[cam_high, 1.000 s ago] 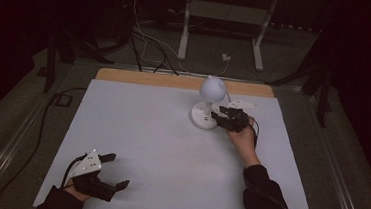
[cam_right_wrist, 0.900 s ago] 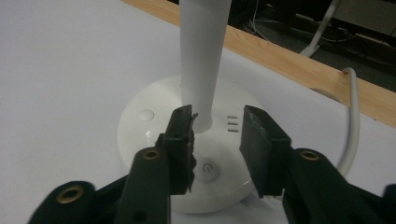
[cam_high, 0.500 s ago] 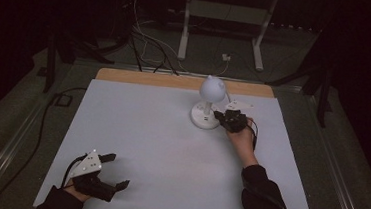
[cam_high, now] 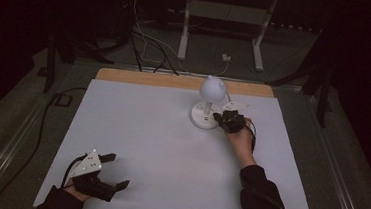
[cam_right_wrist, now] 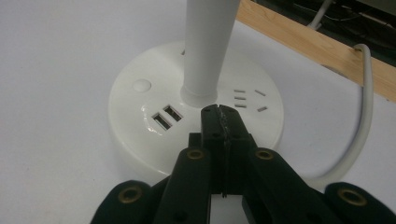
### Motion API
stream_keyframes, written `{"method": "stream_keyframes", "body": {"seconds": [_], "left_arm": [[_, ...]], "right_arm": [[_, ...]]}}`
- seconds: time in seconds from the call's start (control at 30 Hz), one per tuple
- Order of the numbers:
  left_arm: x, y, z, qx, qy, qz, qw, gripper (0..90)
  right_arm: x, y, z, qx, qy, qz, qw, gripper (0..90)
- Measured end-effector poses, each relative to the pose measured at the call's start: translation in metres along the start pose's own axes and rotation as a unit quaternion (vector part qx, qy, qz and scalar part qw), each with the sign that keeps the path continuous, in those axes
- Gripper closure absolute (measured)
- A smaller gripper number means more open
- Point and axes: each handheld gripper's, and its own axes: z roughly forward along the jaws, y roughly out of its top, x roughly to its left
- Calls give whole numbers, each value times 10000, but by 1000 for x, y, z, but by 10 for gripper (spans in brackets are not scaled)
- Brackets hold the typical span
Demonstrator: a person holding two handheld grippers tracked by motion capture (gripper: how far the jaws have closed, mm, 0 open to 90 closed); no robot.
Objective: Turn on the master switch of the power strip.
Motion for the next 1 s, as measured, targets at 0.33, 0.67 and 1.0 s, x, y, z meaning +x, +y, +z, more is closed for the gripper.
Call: {"method": "stream_keyframes", "body": {"seconds": [0.33,0.67,1.0], "left_arm": [[-1,0,1,19,-7,12,10000,2],[-1,0,1,6,-14,11,10000,2],[-1,0,-1,-21,22,8,10000,2]], "right_arm": [[13,4,4,167,-468,-180,9986,900],[9,4,5,257,-360,188,9988,900],[13,6,2,207,-473,111,9986,900]]}}
